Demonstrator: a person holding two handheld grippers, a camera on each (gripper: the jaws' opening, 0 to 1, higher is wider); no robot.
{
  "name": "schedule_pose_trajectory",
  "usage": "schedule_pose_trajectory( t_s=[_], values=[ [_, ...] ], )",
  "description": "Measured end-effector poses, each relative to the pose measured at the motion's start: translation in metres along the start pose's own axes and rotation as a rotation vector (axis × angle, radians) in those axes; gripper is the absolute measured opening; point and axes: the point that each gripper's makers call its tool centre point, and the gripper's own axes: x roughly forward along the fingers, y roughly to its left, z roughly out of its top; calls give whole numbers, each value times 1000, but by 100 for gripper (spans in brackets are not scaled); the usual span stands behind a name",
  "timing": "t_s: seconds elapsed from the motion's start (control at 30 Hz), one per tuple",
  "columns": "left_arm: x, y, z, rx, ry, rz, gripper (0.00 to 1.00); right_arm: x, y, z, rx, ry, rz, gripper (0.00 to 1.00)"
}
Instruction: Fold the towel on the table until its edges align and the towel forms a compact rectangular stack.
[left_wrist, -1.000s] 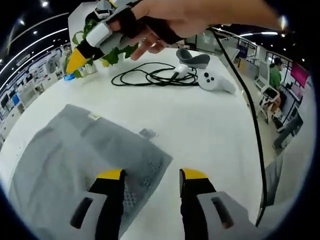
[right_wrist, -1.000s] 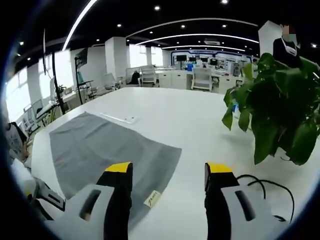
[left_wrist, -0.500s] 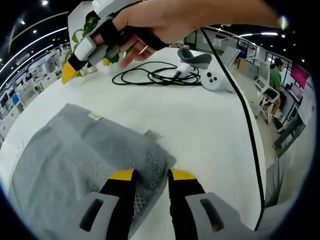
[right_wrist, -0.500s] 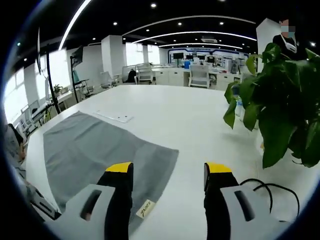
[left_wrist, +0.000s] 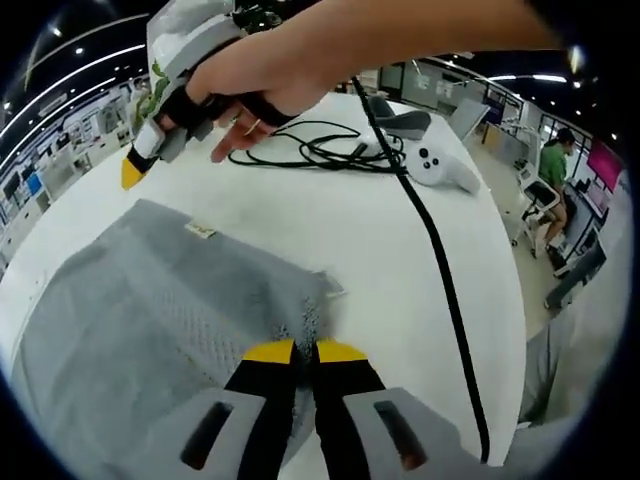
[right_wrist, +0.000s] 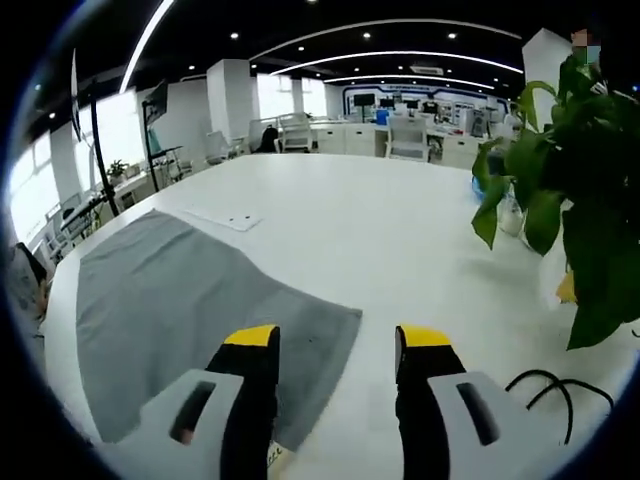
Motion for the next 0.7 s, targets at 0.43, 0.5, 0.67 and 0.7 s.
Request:
schedule_pose_trajectory(
  t_s=[0.43,0.5,0.67,0.7],
  values=[
    [1,-2,0,35,6,-35,5,40,4,-19,-43,93,0,34],
    [1,-2,-1,48,6,-36,5,43,1,-18,-51,102,-8,33],
    [1,-1,-1,38,3,-30,5,54,1,-19,-66,133,8,26],
    [1,-1,-1,38,3,-29,5,54,1,-20,-66,134,7,26]
  ],
)
